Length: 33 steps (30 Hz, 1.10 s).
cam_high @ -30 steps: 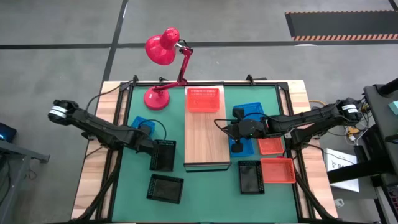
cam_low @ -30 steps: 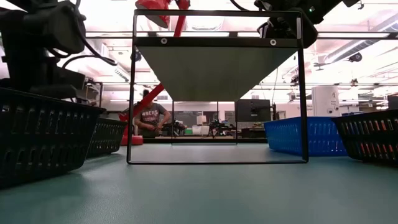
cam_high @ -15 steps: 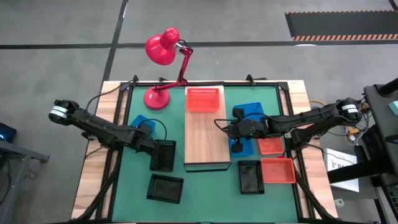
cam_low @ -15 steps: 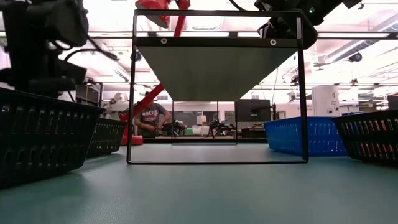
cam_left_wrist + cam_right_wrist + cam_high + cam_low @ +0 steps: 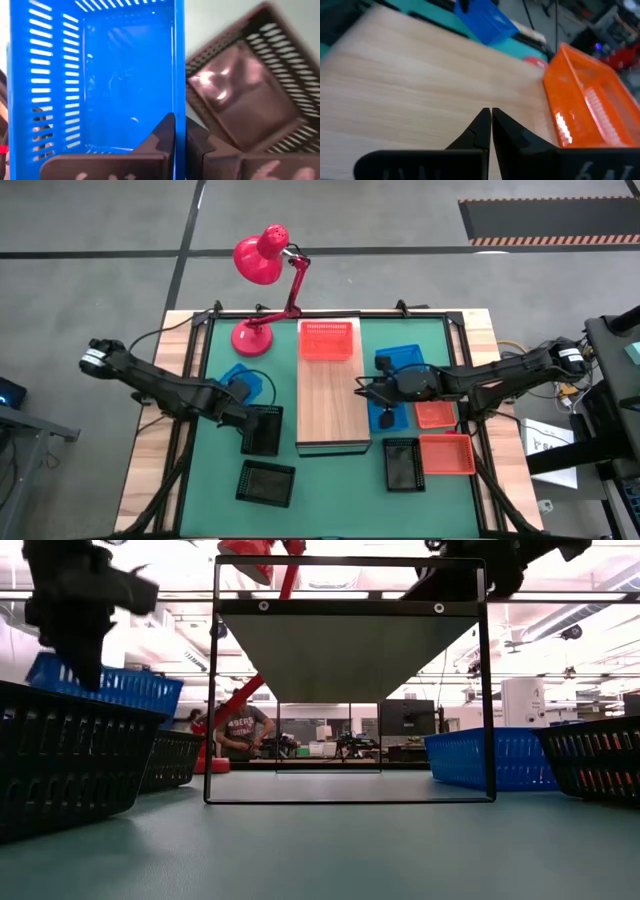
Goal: Stack baskets on shelf by color
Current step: Put the left blue bin on the shelf
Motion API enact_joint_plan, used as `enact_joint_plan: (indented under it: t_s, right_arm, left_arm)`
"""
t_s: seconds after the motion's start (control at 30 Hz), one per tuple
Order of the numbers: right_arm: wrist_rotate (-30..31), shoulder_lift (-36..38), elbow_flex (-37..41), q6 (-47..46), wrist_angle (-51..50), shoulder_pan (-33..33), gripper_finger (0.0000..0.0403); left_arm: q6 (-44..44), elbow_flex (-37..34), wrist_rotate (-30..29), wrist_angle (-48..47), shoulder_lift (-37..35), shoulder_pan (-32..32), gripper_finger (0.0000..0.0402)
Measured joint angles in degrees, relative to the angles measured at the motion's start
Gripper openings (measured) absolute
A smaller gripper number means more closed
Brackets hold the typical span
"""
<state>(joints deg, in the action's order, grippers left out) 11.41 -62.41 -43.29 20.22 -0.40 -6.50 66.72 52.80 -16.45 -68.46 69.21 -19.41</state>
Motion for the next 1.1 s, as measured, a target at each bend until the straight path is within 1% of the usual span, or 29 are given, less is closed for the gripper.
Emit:
enact_joint_plan:
  t_s: [0.1,0.17,0.3,0.5,0.6,0.67,0.9,1.0,1.1]
  right_arm:
    - [-6.2,1.8,1.7,2.2,3.2,0.2,0.0009]
    - [-8.6,3.0,3.4,3.5,5.6,0.3,0.0009]
    - [-8.6,6.0,6.6,3.9,9.4,0.3,0.0009]
    - [-8.6,10.5,9.0,3.4,9.9,0.3,0.0009]
    - [-8.6,12.1,10.0,3.4,9.8,0.3,0.0009]
    - [-8.5,12.9,10.7,3.4,9.7,0.3,0.0009]
    - [-8.5,14.1,11.6,3.4,9.7,0.3,0.0009]
    - [-8.5,13.9,11.6,3.4,9.7,0.3,0.0009]
    - [-8.4,13.9,11.6,3.4,9.7,0.3,0.0009]
  left_arm:
    - [-1.3,2.8,0.0,-0.3,0.0,-2.7,0.0000]
    - [-1.6,4.6,0.1,-0.3,0.0,-4.9,0.0000]
    - [-1.1,8.2,0.1,-0.3,0.0,-8.9,0.0000]
    - [-1.1,14.3,0.1,-0.2,2.2,-12.2,0.0000]
    - [-2.3,18.4,0.1,-0.3,5.0,-13.0,0.0000]
    - [-2.8,22.2,0.2,-2.0,7.4,-13.7,0.0000]
    - [-2.9,37.9,0.5,-16.2,17.3,-14.9,0.0000]
    - [-5.2,43.8,0.5,-19.1,20.9,-14.9,0.0000]
    - [-10.5,48.6,0.2,-19.3,23.9,-14.9,0.0000]
